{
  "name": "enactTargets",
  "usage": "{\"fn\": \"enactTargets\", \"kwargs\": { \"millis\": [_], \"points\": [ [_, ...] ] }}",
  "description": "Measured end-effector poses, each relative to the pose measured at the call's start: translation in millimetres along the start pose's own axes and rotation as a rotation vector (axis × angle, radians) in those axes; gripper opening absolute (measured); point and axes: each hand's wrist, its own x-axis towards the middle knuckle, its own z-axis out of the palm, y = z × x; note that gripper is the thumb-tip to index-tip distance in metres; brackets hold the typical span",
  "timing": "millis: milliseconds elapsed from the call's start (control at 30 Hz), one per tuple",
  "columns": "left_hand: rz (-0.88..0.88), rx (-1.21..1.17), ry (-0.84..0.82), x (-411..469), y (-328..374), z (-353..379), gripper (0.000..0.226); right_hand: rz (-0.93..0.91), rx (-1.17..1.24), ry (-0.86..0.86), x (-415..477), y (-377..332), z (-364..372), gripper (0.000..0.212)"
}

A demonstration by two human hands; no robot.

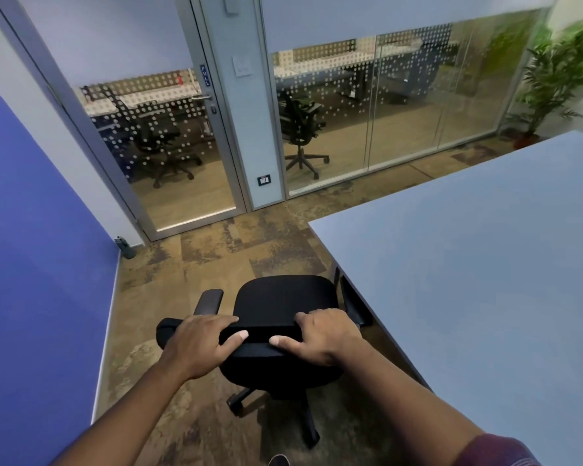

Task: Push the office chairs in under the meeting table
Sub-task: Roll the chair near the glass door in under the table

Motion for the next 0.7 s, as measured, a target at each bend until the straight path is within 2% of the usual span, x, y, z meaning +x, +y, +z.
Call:
{"fn": "enactTargets", "kwargs": {
  "millis": [200,500,700],
  "points": [
    [0.058,-0.015,0.017,-21,28,5,0.072,0.063,0.034,0.023,-53,-2,5,0.100],
    [0.176,-0.035,-0.031,-21,47,7,0.074,0.137,0.041,0.093,-112,-12,10,0.094],
    [0.268,-0.037,-0.060,-4,57,5,0.067,0.231,0.020,0.132,-132,-19,17,0.102]
  ]
}}
